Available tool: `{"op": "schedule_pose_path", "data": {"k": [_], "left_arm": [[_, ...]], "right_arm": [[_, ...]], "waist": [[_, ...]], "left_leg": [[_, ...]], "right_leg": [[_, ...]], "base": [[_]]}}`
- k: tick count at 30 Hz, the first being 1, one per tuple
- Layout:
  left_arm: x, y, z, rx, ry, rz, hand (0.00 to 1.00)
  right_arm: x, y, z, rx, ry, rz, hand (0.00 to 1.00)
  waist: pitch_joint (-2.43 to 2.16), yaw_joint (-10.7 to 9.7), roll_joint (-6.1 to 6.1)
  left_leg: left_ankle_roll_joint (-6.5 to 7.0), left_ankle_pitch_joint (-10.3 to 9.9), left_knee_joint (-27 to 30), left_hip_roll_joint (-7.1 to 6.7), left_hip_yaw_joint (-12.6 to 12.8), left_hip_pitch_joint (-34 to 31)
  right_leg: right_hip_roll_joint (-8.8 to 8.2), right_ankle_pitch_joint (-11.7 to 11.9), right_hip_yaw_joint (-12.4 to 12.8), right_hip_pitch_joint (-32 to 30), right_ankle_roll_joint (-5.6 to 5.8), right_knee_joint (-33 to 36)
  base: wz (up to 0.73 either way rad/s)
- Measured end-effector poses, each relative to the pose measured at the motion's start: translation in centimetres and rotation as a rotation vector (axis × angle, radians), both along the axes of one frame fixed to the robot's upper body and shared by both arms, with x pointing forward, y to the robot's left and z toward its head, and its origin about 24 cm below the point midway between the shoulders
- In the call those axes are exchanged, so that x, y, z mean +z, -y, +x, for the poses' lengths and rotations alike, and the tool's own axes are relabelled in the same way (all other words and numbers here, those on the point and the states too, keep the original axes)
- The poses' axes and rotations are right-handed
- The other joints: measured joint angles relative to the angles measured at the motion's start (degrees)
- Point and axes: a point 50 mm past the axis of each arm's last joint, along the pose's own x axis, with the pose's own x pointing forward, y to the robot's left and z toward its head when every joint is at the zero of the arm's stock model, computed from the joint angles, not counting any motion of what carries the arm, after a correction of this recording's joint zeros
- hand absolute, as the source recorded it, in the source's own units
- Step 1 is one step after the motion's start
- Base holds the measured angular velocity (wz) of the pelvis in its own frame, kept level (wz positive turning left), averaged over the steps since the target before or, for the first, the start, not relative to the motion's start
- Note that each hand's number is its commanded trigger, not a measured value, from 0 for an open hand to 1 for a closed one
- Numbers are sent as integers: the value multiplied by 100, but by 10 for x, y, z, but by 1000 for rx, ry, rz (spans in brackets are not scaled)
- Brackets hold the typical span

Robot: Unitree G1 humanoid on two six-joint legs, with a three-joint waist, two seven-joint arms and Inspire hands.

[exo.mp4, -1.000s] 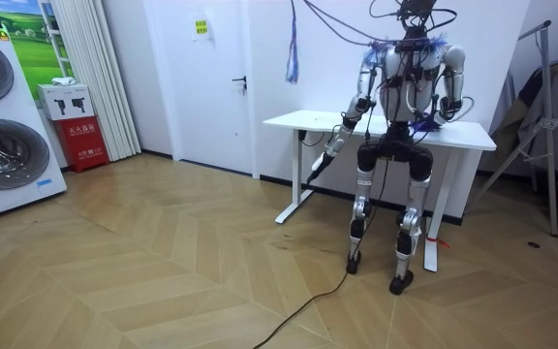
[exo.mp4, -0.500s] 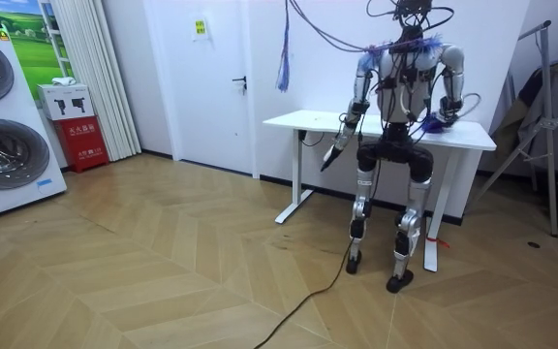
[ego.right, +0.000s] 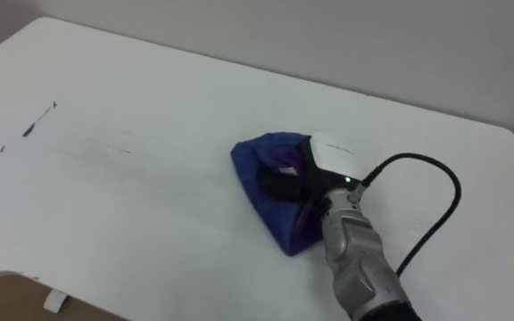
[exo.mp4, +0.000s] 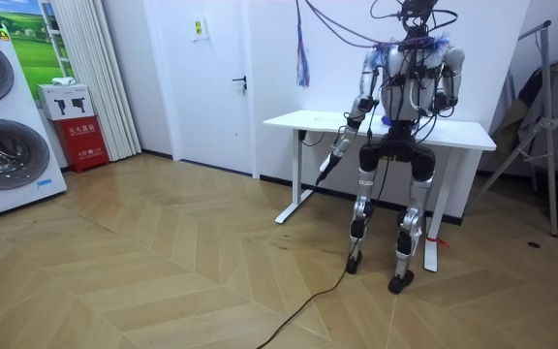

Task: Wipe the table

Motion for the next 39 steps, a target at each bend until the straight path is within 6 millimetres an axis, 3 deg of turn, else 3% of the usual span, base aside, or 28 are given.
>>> {"op": "schedule_pose_path", "data": {"k": [4, 13, 22, 27, 30, 32, 34, 39], "left_arm": [[2, 6, 16, -17, 61, -22, 0], [4, 9, 28, -9, 142, -14, 0], [3, 7, 7, 16, 91, 11, 0], [2, 7, 5, 19, 84, -3, 0], [4, -1, 1, 68, 91, 7, 0], [6, -6, -7, 103, 84, 21, 0], [7, -13, -14, 135, 76, 40, 0], [12, -26, -13, 146, 111, 64, 0]], "right_arm": [[-5, -1, -6, 17, -5, 14, 0], [-12, -6, -27, 53, 9, 88, 0], [-25, -3, -47, 41, -19, 136, 0], [-28, 0, -49, 19, -34, 184, 0], [-25, 22, -48, -70, -20, 173, 0], [-21, 50, -49, -171, 1, 147, 0], [-10, 95, -51, -303, 50, 95, 0], [3, 160, -68, -577, 135, 86, 0]], "waist": [[-72, -128, -5], [-100, -436, -31], [-126, -567, -62], [-133, -656, -85], [-135, -817, -137], [-151, -876, -171], [-97, -1051, -191], [-101, -1185, -248]], "left_leg": [[22, -17, 5, 3, 81, 20], [35, -25, -5, -15, 89, 111], [41, -24, 3, -48, 58, 260], [73, -24, 14, -85, 71, 259], [91, -18, 36, -118, 25, 198], [94, -17, 28, -114, 116, 175], [105, -10, -1, -115, 175, 175], [102, -11, -59, -68, 316, 212]], "right_leg": [[-4, -1, 16, 55, 2, 3], [-21, -1, 44, 102, 2, 12], [-49, -14, 27, 288, 23, -2], [-94, -21, 27, 305, 34, 3], [-115, -24, 53, 249, 39, 5], [-116, -24, 162, 183, 39, 20], [-120, -23, 226, 168, 40, 20], [-85, -23, 350, 90, 41, 17]], "base": [[-7], [-1], [3], [0], [3], [-22], [-14], [-16]]}}
